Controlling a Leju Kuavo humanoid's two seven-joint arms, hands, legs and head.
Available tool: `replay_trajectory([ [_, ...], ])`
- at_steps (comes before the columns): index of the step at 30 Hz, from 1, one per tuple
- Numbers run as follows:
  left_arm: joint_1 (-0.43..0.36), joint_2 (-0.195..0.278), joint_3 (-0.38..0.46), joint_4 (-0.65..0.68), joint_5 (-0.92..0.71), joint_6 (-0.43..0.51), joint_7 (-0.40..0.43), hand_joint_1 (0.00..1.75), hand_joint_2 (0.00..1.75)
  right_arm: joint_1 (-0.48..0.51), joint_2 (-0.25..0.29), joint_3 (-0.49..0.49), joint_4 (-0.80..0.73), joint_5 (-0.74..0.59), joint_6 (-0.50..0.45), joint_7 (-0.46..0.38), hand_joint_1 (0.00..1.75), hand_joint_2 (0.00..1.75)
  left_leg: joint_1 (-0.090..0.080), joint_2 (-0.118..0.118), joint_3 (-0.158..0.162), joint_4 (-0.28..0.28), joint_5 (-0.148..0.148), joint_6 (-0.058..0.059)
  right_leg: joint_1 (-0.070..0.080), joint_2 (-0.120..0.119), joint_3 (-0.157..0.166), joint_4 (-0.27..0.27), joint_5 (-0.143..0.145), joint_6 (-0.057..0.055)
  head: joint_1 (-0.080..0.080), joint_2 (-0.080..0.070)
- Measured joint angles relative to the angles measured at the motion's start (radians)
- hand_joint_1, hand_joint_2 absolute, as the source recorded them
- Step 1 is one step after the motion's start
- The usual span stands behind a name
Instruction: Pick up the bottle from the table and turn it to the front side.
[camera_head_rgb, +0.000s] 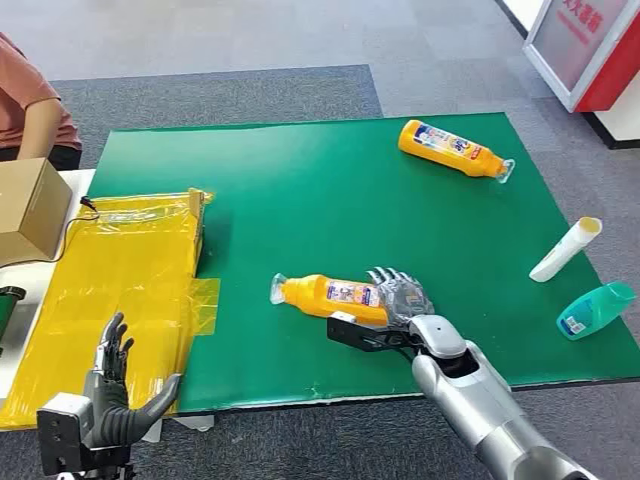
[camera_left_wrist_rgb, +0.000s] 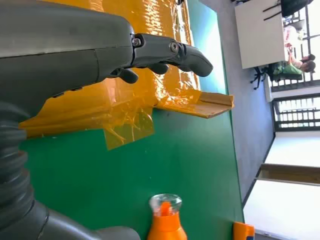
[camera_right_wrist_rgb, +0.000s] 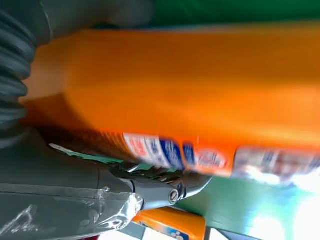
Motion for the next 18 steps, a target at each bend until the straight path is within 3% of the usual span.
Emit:
replay_trajectory([
  [18, 0.001, 0.0, 0.0, 0.0, 0.006, -0.009, -0.002, 0.0, 1.75, -0.016, 0.0, 0.009, 0.007, -0.083, -0.017, -0.054, 1.75, 1.75, 0.0, 0.0, 0.0, 0.0, 0.0, 0.0, 0.0, 0.0, 0.0, 0.0, 0.0, 0.0, 0.0, 0.0],
])
